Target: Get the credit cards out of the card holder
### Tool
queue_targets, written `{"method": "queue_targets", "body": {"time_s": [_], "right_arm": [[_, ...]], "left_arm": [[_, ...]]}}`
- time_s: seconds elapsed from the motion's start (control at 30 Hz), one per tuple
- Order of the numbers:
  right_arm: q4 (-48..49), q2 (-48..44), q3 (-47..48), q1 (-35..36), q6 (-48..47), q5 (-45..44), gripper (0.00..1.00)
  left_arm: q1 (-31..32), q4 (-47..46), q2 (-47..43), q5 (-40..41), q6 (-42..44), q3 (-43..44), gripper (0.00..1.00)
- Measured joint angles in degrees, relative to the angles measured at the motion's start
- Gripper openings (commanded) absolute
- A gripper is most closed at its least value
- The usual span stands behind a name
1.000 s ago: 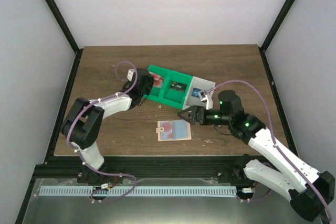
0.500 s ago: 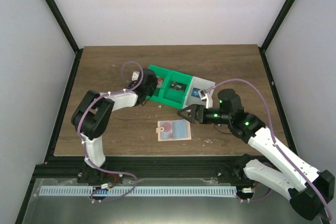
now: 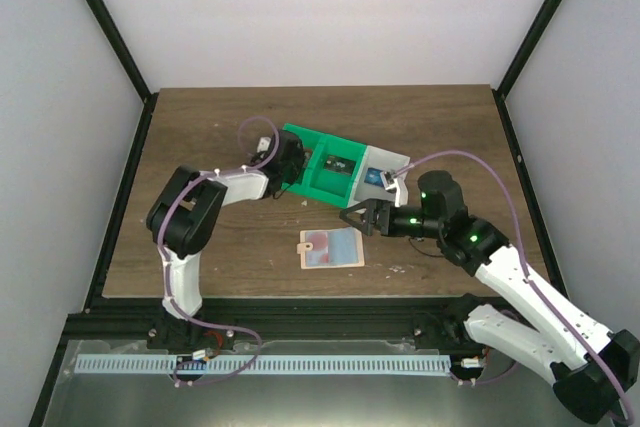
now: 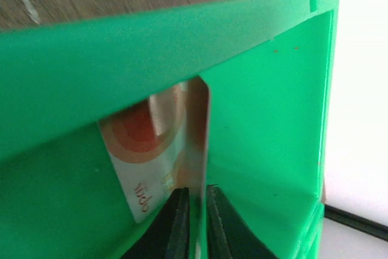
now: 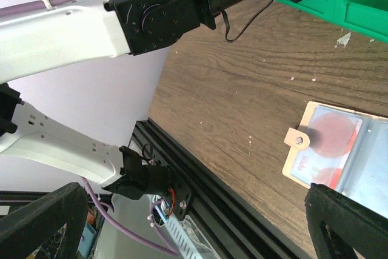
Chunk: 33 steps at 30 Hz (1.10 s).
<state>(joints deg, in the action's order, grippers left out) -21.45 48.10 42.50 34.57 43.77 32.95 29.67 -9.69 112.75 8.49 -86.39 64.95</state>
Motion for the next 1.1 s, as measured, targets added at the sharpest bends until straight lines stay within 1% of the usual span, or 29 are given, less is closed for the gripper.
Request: {"method": "queue_targets", "body": {"time_s": [0.1,0.23,0.43,0.67,0.8,0.83,0.9,0.97,1.1], "right_arm": [[0.0,-0.2,0.0,0.0,0.0,-0.1,1.0],[0.0,-0.3,0.0,0.0,0.0,0.0,1.0],[0.0,-0.4,0.0,0.0,0.0,0.0,1.0],[0.0,-1.2,0.0,0.0,0.0,0.0,1.0],[-0.1,-1.7,0.0,0.0,0.2,0.0,1.0],[-0.1,-1.8,0.0,0.0,0.2,0.0,1.0],[-0.1,-2.3,0.0,0.0,0.4,0.0,1.0],[-0.2,-2.6,0.0,0.0,0.5,0.0,1.0],[-0.2,-3.0,0.0,0.0,0.9,0.0,1.0]], "left_arm": [[0.0,0.4,0.7,-1.4,0.9,1.4,0.22],[0.0,1.6,0.7,-3.5,1.4,2.0,0.28],[0.0,4.0,0.7,-5.4,1.6,3.2,0.3],[0.0,9.6,0.6,-6.7,1.6,5.2,0.34],[0.1,11.6,0.4,-7.1,2.1,5.2,0.38],[0.2,12.2,0.4,-7.0,2.4,5.2,0.45],[0.2,12.9,0.3,-6.6,3.2,5.2,0.65],[0.3,13.7,0.3,-5.7,4.1,5.4,0.68],[0.3,16.6,0.7,-4.0,5.9,9.2,0.68]]}}
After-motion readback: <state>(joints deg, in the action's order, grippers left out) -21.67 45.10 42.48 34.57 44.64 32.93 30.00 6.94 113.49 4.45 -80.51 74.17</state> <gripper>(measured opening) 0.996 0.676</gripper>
